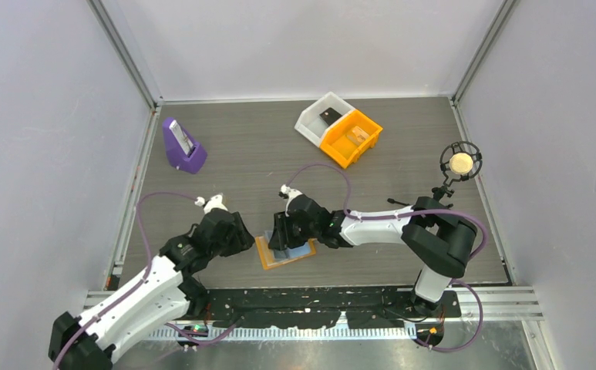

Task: Take the credit cards out of the card holder
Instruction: Remove the credit card from the card holder.

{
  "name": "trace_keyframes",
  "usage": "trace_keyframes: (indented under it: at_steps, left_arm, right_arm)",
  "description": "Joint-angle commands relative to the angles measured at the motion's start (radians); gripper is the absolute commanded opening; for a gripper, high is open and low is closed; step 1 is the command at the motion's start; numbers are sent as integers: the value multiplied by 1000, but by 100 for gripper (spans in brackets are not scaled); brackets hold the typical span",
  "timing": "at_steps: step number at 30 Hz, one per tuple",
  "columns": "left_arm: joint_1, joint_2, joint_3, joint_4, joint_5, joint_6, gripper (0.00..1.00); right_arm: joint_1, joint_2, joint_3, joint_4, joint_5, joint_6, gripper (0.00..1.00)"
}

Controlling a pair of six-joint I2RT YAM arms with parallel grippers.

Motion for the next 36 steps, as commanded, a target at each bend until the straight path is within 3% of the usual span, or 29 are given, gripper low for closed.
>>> trace_keyframes:
  at_steps: [1,8,29,36]
  left_arm:
    - [4,122,67,103,31,-14,46]
    - [4,255,115,164,52,-13,40]
    - [6,389,162,231,111,19,39]
    - [6,404,166,253,155,29,39]
  right_arm:
    - [-10,-56,-17,60,-20,8,44]
    - [-19,-64,-41,76,-34,6,44]
    - [-32,-65,-58,96,-45,7,44]
    - [-35,-85,-46,65,-36,-1,52]
